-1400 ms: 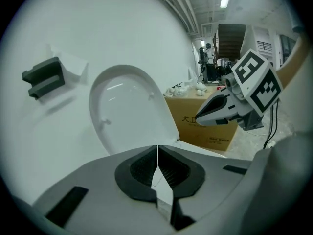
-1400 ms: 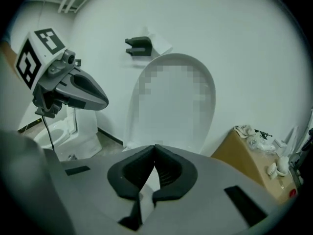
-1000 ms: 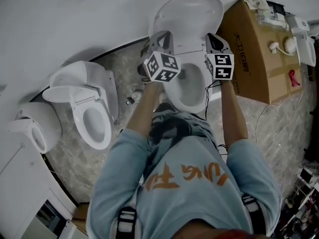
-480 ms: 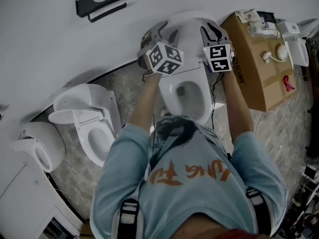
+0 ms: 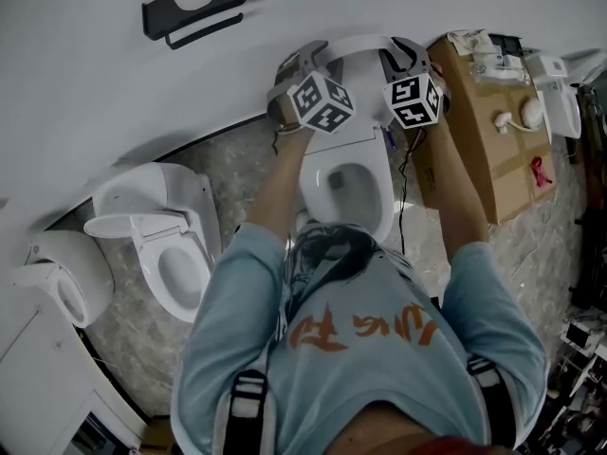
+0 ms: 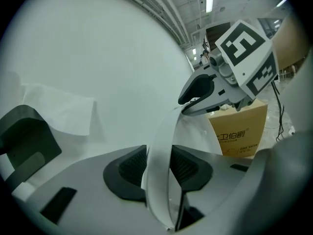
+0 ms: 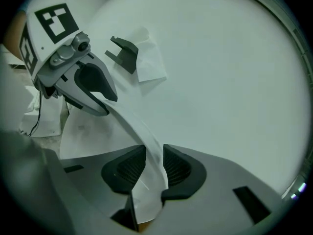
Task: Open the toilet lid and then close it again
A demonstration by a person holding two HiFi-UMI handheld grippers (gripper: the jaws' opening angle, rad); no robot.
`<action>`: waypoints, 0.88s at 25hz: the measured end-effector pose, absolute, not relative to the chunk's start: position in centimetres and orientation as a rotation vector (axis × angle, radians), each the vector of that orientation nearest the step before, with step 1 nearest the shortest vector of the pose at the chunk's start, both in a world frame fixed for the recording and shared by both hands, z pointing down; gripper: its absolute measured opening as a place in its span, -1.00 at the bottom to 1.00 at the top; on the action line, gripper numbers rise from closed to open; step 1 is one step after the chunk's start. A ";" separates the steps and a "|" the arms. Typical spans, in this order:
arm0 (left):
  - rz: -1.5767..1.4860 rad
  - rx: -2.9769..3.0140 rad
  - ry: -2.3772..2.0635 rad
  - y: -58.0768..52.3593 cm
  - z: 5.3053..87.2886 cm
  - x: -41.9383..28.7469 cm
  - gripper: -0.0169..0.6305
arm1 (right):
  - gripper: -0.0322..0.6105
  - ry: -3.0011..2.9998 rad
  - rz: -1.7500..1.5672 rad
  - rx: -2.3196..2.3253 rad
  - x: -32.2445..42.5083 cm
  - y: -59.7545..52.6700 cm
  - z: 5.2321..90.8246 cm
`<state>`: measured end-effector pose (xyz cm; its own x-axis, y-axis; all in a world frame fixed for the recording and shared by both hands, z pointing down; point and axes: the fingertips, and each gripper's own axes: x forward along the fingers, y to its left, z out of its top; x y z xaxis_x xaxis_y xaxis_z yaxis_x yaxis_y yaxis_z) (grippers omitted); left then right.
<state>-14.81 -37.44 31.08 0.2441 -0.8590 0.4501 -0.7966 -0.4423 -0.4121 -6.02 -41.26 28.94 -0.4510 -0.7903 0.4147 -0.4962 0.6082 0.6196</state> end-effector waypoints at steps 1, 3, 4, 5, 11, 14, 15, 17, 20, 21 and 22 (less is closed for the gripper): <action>-0.968 -2.404 1.606 -37.5 31.1 -14.8 -0.47 | -0.53 -2.129 -0.557 1.000 -6.2 -41.4 29.0; -0.961 -2.424 1.602 -37.3 31.0 -14.7 -0.47 | -0.62 -2.098 -0.593 0.974 -6.4 -41.3 29.0; -0.959 -2.434 1.593 -37.2 31.0 -14.6 -0.47 | -0.63 -2.086 -0.607 0.958 -6.3 -41.1 29.0; -0.959 -2.440 1.582 -36.9 30.9 -14.4 -0.47 | -0.63 -2.084 -0.615 0.942 -6.1 -40.8 28.9; -0.971 -2.461 1.547 -34.5 30.7 -13.1 -0.45 | -0.62 -2.102 -0.631 0.845 -4.9 -38.0 28.7; -0.991 -2.461 1.535 -32.9 30.6 -12.3 -0.44 | -0.62 -2.111 -0.637 0.833 -4.1 -36.3 28.6; -1.001 -2.457 1.532 -32.3 30.6 -11.9 -0.44 | -0.61 -2.118 -0.639 0.831 -3.8 -35.7 28.5; -1.032 -2.441 1.535 -31.0 30.5 -11.3 -0.44 | -0.60 -2.136 -0.636 0.826 -3.1 -34.3 28.4; -1.062 -2.450 1.576 -28.9 30.5 -10.2 -0.40 | -0.58 -2.146 -0.644 0.804 -1.9 -32.0 28.3; -1.069 -2.456 1.588 -28.1 30.5 -9.8 -0.39 | -0.58 -2.147 -0.648 0.796 -1.5 -31.2 28.3; -1.080 -2.456 1.593 -27.3 30.5 -9.4 -0.38 | -0.57 -2.149 -0.654 0.787 -1.1 -30.3 28.4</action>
